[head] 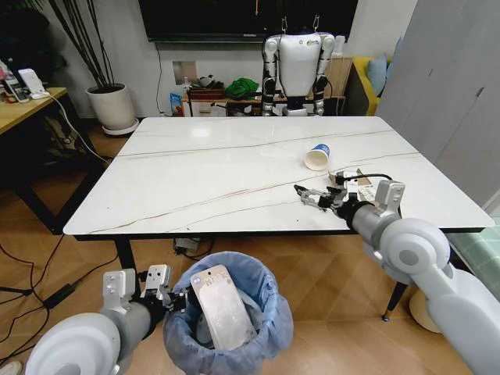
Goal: Pick up the trash bin and place the trash from the table into it.
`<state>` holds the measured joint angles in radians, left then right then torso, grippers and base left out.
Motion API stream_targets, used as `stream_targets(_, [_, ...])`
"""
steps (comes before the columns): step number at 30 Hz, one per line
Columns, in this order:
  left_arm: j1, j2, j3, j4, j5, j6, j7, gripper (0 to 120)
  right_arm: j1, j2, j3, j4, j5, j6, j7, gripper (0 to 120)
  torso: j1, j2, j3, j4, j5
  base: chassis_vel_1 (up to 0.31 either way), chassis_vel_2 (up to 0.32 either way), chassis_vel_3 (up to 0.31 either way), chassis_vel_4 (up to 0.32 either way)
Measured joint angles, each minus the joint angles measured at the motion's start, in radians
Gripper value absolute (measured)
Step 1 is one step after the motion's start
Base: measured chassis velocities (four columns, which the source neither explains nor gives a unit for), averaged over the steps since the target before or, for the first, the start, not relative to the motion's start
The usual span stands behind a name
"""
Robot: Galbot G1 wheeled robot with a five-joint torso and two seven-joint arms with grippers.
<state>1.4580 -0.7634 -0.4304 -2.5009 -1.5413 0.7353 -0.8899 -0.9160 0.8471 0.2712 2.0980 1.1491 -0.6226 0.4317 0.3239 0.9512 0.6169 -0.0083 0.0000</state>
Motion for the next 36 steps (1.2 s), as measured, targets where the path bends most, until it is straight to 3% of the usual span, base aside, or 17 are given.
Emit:
stream_targets(7, [0.005, 0.0, -0.013, 0.0, -0.004, 0.0, 0.003, 3, 0.012, -0.009, -0.014, -0.055, -0.055, -0.016, -0.049, 100, 0.0, 0.0, 0.0, 0.0, 0.0001, 0.0, 0.0, 0.0, 0.0])
stream_targets(10, [0.006, -0.002, -0.016, 0.0, -0.006, 0.0, 0.003, 3, 0.01, -0.024, -0.02, -0.063, -0.056, -0.028, -0.065, 95, 0.0, 0.0, 0.0, 0.0, 0.0, 0.0, 0.0, 0.0, 0.0])
stream_targets(15, [0.005, -0.009, -0.015, 0.0, -0.006, 0.0, 0.007, 3, 0.004, -0.037, -0.024, -0.08, -0.047, -0.042, -0.073, 75, 0.0, 0.0, 0.0, 0.0, 0.0, 0.0, 0.0, 0.0, 0.0])
stream_targets(24, [0.005, -0.015, -0.018, 0.0, -0.006, 0.0, 0.009, 3, -0.008, -0.05, -0.023, -0.095, -0.043, -0.047, -0.086, 69, 0.0, 0.0, 0.0, 0.0, 0.0, 0.0, 0.0, 0.0, 0.0])
stream_targets(30, [0.002, -0.02, -0.019, 0.001, -0.006, 0.0, 0.014, 3, -0.009, -0.057, -0.022, -0.102, -0.039, -0.049, -0.091, 53, 0.0, 0.0, 0.0, 0.0, 0.0, 0.0, 0.0, 0.0, 0.0])
stream_targets(36, [0.0, -0.02, -0.021, 0.001, -0.006, 0.0, 0.023, 3, -0.017, -0.067, -0.019, -0.106, -0.038, -0.049, -0.099, 51, 0.0, 0.0, 0.0, 0.0, 0.0, 0.0, 0.0, 0.0, 0.0])
